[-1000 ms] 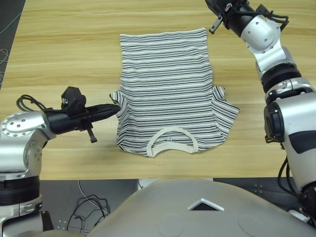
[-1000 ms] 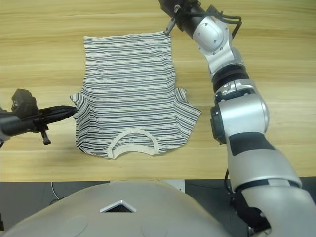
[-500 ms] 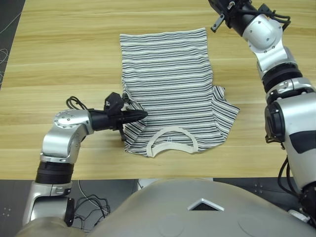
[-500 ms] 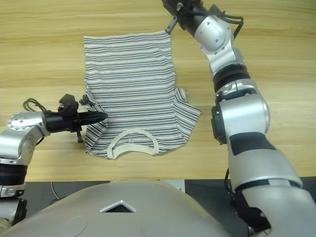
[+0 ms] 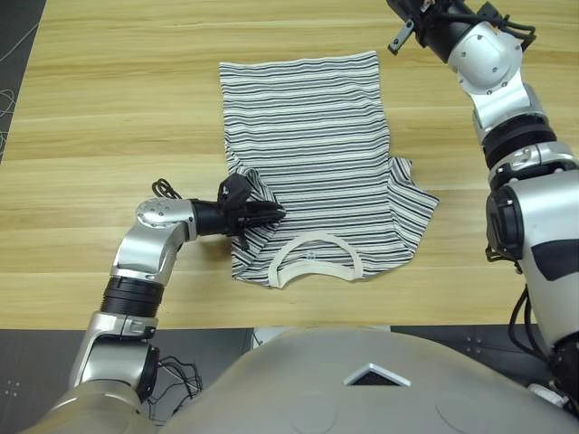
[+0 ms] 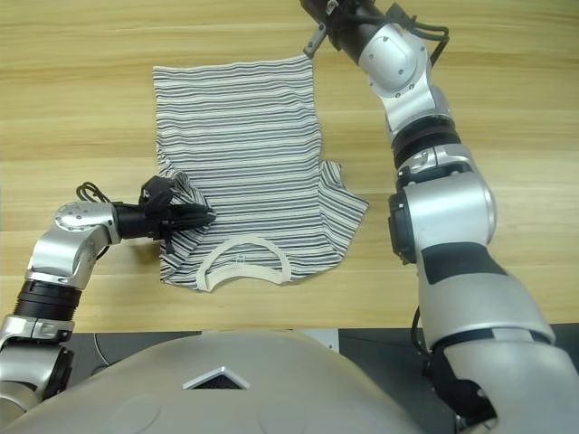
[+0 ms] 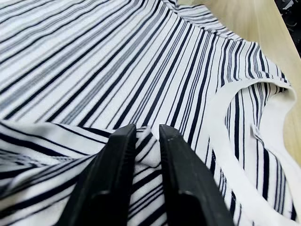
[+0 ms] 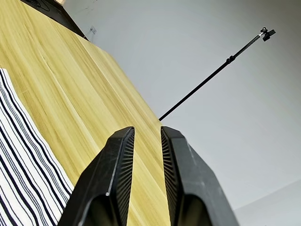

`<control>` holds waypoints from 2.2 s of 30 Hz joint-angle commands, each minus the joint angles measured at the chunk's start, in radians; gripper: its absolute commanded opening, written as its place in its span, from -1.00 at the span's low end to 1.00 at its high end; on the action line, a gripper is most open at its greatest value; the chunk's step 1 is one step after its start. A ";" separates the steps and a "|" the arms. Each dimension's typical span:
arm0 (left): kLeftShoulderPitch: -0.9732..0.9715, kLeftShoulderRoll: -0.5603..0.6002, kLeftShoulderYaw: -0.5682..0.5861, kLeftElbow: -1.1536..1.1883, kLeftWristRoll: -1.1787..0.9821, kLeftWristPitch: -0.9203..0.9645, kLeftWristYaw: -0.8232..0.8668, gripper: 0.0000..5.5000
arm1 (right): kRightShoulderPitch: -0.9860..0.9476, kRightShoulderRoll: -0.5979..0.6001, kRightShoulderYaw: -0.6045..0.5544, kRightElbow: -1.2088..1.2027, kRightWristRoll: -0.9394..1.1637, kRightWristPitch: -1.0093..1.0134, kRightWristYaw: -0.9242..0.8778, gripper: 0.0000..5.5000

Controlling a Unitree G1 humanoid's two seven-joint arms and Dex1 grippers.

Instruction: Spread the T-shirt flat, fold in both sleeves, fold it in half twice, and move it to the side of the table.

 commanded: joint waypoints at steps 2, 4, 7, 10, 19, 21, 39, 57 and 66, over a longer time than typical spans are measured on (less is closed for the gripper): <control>0.039 0.033 0.058 -0.119 -0.051 0.013 -0.002 -0.47 | 0.004 -0.027 -0.028 -0.031 0.048 -0.017 0.067 -0.63; 0.060 0.040 0.082 -0.183 -0.083 0.033 -0.002 -0.47 | 0.013 -0.055 -0.039 -0.047 0.065 -0.021 0.096 -0.63; 0.097 0.055 0.100 -0.264 -0.114 0.048 -0.001 -0.47 | 0.034 -0.110 -0.044 -0.074 0.062 -0.017 0.118 -0.63; 0.158 0.074 0.141 -0.357 -0.145 0.043 0.007 -0.47 | 0.094 -0.207 -0.048 -0.119 0.064 0.073 0.179 -0.63; 0.108 0.129 0.484 -0.351 -0.248 0.090 0.143 -0.47 | 0.714 -0.560 -0.110 -0.996 0.483 1.180 0.881 -0.26; 0.096 0.133 0.527 -0.356 -0.258 0.097 0.170 -0.47 | 0.745 -0.587 -0.129 -1.065 0.497 1.257 0.892 -0.14; 0.115 0.138 0.549 -0.362 -0.225 0.090 0.234 -0.47 | 0.904 -0.560 -0.067 -1.202 0.531 1.391 0.779 -0.14; 0.138 0.125 0.532 -0.354 -0.215 0.065 0.231 -0.47 | 0.940 -0.498 -0.029 -1.223 0.583 1.424 0.737 -0.14; 0.141 0.124 0.523 -0.346 -0.210 0.052 0.230 -0.47 | 0.935 -0.462 -0.037 -1.195 0.591 1.428 0.701 -0.21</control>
